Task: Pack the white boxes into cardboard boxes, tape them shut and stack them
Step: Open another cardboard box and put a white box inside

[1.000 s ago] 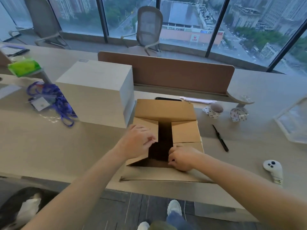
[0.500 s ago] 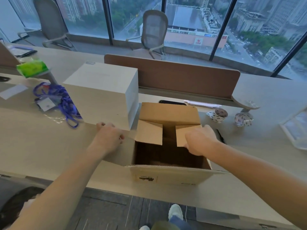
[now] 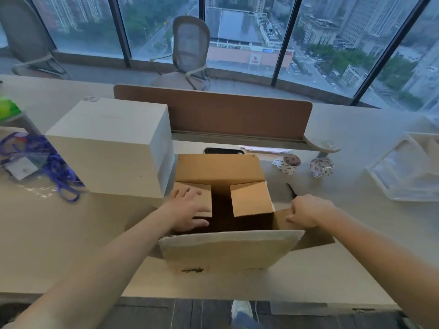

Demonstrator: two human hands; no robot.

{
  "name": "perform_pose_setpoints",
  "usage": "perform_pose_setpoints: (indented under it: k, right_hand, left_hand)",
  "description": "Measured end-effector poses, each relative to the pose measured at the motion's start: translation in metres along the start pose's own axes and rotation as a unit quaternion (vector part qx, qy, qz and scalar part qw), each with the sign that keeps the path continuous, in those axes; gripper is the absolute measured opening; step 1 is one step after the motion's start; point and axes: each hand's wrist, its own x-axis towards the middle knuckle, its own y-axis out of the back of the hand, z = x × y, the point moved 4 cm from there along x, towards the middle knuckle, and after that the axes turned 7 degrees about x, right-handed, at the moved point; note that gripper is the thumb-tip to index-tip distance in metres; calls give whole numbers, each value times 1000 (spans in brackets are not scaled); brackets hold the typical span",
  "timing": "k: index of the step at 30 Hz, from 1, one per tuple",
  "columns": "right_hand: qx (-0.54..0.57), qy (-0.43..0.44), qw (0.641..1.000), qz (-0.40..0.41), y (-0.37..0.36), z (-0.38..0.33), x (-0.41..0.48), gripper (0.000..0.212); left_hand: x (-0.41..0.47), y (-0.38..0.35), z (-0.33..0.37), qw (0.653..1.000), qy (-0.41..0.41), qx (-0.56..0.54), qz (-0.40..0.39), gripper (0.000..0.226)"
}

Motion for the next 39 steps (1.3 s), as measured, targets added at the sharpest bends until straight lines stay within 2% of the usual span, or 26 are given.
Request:
perform_pose_setpoints:
  k: [3,7,9,11,14,16,18,20,23,27,30,32,35,37,39]
  right_hand:
    - [49,7,998,-49,-8,11,11,38]
    - [74,39,996,-14,-1,9,23,33]
    - [76,71,995,10,7,-3,28,33]
    - [69,121,990,15,14,-23,32,38]
    - [48,195,980,-8,15,-58,39,46]
    - [17,231,972,-33,9,-82,46,49]
    - [-38,268,962,-37,3,-103,49,50]
    - [-107,314,943,-18,-1,-119,50,49]
    - [-192,366,910,-9,-7,-138,50,49]
    - [-255,375,891,-16,-2,-153,51,39]
    - [-253,390,885,34,27,-160,49,40]
    - [-242,373,892,77,45,-160,49,42]
    - [-205,287,931,98,62,-139,48,32]
    - [-191,222,953,75,62,-115,46,30]
    - [-184,170,968,28,52,-89,47,39]
  left_hand:
    - [5,-10,4,998,-20,43,-39,55]
    - [9,-15,7,984,-18,175,-29,53]
    - [9,-9,8,981,-19,193,12,54]
    - [5,-3,7,979,-37,191,52,68]
    - [-2,2,5,954,-96,198,205,88]
    - [-11,1,4,927,-95,212,293,86]
    - [-22,1,1,913,-47,237,328,70]
    - [-31,-1,-4,912,39,273,304,61]
    - [-49,-13,-21,932,139,255,215,52]
    - [-61,-40,-38,964,174,197,36,64]
    - [-64,-45,-41,981,176,81,-31,63]
    - [-63,-47,-47,980,188,-33,-49,61]
    - [-57,-43,-49,966,194,-170,-35,57]
    - [-54,-45,-52,951,196,-238,-18,58]
    - [-55,-54,-61,930,203,-305,-15,64]
